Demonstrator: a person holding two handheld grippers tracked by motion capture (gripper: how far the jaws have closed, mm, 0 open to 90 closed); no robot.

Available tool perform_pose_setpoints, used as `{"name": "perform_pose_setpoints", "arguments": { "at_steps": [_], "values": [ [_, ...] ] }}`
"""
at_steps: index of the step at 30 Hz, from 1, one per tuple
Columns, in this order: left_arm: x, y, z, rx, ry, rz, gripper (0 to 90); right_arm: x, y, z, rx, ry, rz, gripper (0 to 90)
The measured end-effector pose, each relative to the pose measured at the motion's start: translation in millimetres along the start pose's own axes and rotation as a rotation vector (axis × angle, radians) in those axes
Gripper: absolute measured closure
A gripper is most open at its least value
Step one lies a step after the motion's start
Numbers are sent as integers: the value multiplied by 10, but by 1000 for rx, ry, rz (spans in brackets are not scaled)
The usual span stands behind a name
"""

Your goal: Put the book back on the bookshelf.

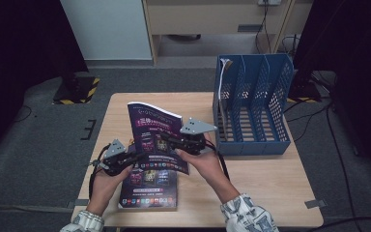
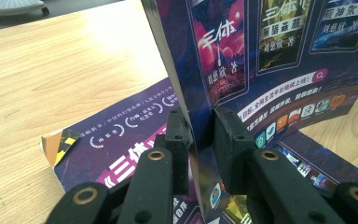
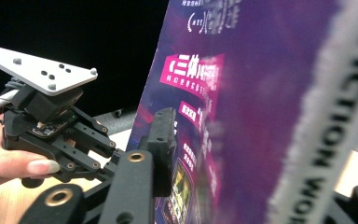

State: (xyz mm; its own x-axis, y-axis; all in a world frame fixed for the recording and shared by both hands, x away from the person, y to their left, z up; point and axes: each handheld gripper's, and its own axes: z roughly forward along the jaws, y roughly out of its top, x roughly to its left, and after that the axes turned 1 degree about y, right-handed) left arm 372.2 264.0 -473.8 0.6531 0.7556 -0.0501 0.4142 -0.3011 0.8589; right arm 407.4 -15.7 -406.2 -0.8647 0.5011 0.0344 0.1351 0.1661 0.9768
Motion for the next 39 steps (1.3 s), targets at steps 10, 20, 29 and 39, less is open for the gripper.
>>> {"name": "perform_pose_setpoints", "arguments": {
  "at_steps": [10, 20, 29, 39],
  "values": [
    [6, -6, -6, -2, 4, 0, 762, -13, 18, 59, 0, 10, -4, 618],
    [27, -2, -49, -21, 15, -7, 794, -17, 39, 83, -13, 38, -14, 591],
    [15, 2, -48, -23, 20, 8, 795, 11, 98, 97, -4, 59, -14, 481],
    [19, -7, -42, -31, 17, -1, 798, -44, 152, 21, -45, 50, -24, 660]
  ]
}}
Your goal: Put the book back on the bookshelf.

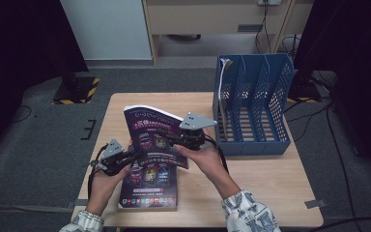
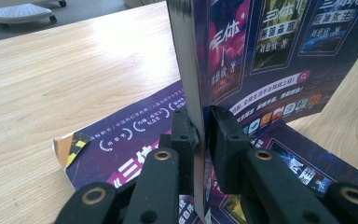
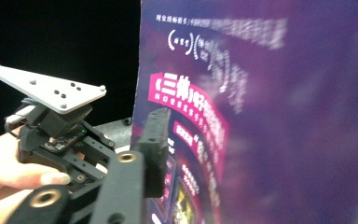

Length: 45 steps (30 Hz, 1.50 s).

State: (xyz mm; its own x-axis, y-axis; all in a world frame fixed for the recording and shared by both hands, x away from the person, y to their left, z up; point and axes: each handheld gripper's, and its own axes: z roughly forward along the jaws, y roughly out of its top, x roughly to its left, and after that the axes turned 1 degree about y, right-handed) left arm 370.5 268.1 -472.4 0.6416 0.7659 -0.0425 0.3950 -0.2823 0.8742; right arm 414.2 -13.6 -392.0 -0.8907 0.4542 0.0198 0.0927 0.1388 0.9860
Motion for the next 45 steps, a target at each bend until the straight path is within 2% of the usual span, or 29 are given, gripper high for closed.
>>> {"name": "perform_pose_setpoints", "arguments": {
  "at_steps": [9, 15, 21, 25, 28, 32, 34, 38, 40, 44, 45],
  "values": [
    [5, -9, 0, -3, 4, -3, 786, -20, 7, -14, -10, -16, -1, 811],
    [8, -13, 6, -6, 11, -6, 770, -16, -10, -22, -23, -21, -3, 819],
    [15, -19, 9, -8, 10, -10, 761, -7, -13, -19, -28, -5, -5, 819],
    [11, -20, 11, -9, 14, -9, 750, -2, -25, -19, -38, -16, -6, 822],
    [6, -25, 14, -18, 31, -13, 671, 10, -18, -23, -34, -23, -12, 824],
    [55, -43, -24, -63, 50, -67, 424, 19, 2, -38, -26, -31, -10, 825],
    [88, -72, -42, -66, 73, -82, 371, 3, 5, -57, -30, -37, -1, 825],
    [161, -142, -35, -23, 127, -94, 218, -36, 35, -140, -45, -61, 3, 825],
    [185, -163, -20, -2, 167, -110, 125, -43, 52, -173, -50, -73, 1, 825],
    [220, -211, 21, 39, 180, -139, 35, -77, 86, -276, -64, -102, 1, 826],
    [221, -229, 30, 45, 193, -126, 13, -88, 89, -302, -68, -108, 1, 825]
  ]
}}
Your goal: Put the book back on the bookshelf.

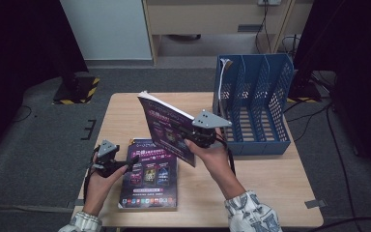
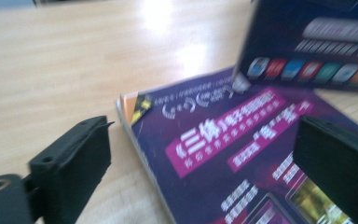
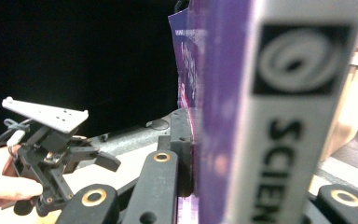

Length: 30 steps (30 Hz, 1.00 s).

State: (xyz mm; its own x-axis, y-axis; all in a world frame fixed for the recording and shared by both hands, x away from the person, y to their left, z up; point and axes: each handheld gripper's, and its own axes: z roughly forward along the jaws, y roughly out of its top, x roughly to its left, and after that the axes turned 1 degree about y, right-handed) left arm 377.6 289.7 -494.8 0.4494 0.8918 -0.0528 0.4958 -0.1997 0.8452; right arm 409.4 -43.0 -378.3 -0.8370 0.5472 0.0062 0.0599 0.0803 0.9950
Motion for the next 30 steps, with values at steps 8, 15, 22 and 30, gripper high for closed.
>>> {"name": "perform_pose_setpoints", "arguments": {
  "at_steps": [8, 15, 22, 30],
  "values": [
    [15, -33, 6, 16, 7, 4, 29, -93, 27, -155, -5, -45, 9, 825],
    [33, -40, 26, 31, 20, 8, 34, -158, 45, -234, -10, -65, 15, 825],
    [42, -40, 12, 27, 31, 21, 33, -201, 27, -391, -2, -87, 19, 825],
    [70, -57, -14, 31, 41, 19, 34, -232, -6, -532, 3, -109, 27, 825]
  ]
}}
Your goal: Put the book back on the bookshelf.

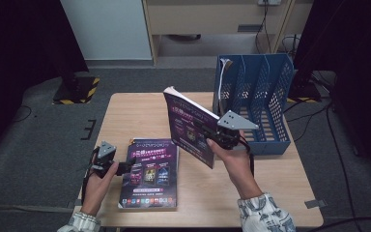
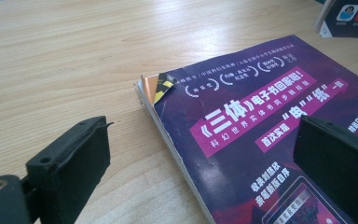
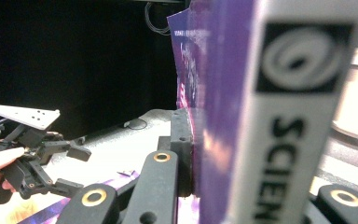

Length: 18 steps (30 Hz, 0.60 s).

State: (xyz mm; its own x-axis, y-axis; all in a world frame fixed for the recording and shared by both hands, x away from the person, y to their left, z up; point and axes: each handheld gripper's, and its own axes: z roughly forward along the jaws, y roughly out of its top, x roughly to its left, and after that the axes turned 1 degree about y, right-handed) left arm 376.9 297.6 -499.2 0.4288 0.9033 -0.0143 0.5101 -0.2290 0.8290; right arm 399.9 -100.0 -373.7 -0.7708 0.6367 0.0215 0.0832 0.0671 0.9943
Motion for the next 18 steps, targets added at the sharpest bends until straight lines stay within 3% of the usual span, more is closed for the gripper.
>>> {"name": "perform_pose_setpoints", "arguments": {
  "at_steps": [11, 18],
  "values": [
    [30, -31, -18, 4, 9, 3, 30, -21, -56, -40, 13, -8, 17, 826],
    [-24, -13, 16, 22, 7, 23, 36, -26, -59, -104, 9, -14, 13, 825]
  ]
}}
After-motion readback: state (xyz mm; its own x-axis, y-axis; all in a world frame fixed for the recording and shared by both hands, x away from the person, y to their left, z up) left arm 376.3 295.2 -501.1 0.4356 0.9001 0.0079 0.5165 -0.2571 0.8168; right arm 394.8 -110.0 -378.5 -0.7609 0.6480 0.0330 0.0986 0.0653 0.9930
